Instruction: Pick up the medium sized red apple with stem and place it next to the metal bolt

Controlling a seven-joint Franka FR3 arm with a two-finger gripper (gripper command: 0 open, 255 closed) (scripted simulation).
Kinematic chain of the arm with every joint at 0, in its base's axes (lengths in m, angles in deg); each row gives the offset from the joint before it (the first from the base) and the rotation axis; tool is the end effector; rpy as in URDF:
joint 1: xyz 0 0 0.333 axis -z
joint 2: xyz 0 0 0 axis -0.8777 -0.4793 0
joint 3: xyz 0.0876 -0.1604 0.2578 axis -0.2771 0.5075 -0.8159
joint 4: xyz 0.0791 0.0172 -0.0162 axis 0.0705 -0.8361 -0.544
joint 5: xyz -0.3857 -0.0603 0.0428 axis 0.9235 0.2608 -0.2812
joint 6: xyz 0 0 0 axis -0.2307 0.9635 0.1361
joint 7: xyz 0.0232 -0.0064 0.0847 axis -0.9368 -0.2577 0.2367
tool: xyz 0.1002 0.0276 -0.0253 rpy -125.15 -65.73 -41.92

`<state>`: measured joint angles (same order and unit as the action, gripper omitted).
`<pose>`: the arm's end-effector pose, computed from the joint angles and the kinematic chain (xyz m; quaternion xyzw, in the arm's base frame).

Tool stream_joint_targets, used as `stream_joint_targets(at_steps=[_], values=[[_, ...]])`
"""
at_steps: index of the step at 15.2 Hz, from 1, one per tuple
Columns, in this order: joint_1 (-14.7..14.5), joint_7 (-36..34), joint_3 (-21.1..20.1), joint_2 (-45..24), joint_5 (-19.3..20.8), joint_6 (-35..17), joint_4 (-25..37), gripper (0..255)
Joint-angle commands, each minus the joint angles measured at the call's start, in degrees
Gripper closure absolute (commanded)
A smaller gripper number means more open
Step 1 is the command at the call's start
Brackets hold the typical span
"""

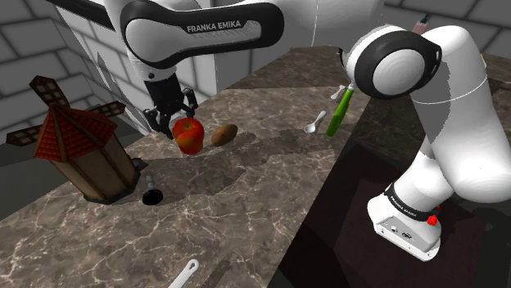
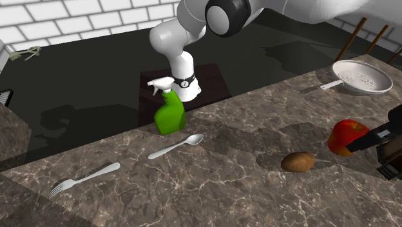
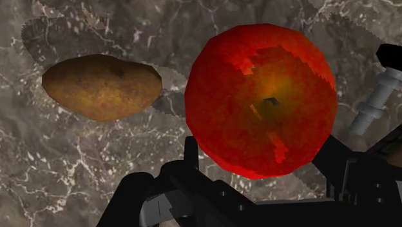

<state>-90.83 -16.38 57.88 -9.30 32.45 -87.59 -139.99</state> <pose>0.5936 0.4423 0.3953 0.9916 0.0956 -0.0826 0.0280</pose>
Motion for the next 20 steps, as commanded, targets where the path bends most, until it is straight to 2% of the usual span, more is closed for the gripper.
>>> stream_joint_targets(at_steps=[1, 7, 15, 16, 20], values=[[0.1, 0.0, 0.0, -0.2, 0.0, -1.5, -1.3, 255], [0.5, -0.1, 0.1, -0.6, 0.1, -6.1, -5.6, 255], [0.5, -0.1, 0.1, -0.6, 0.1, -6.1, -5.6, 255], [0.5, -0.1, 0.1, -0.6, 0.1, -6.1, -5.6, 0], [0.4, -0.1, 0.1, -0.6, 0.1, -6.1, -5.6, 0]])
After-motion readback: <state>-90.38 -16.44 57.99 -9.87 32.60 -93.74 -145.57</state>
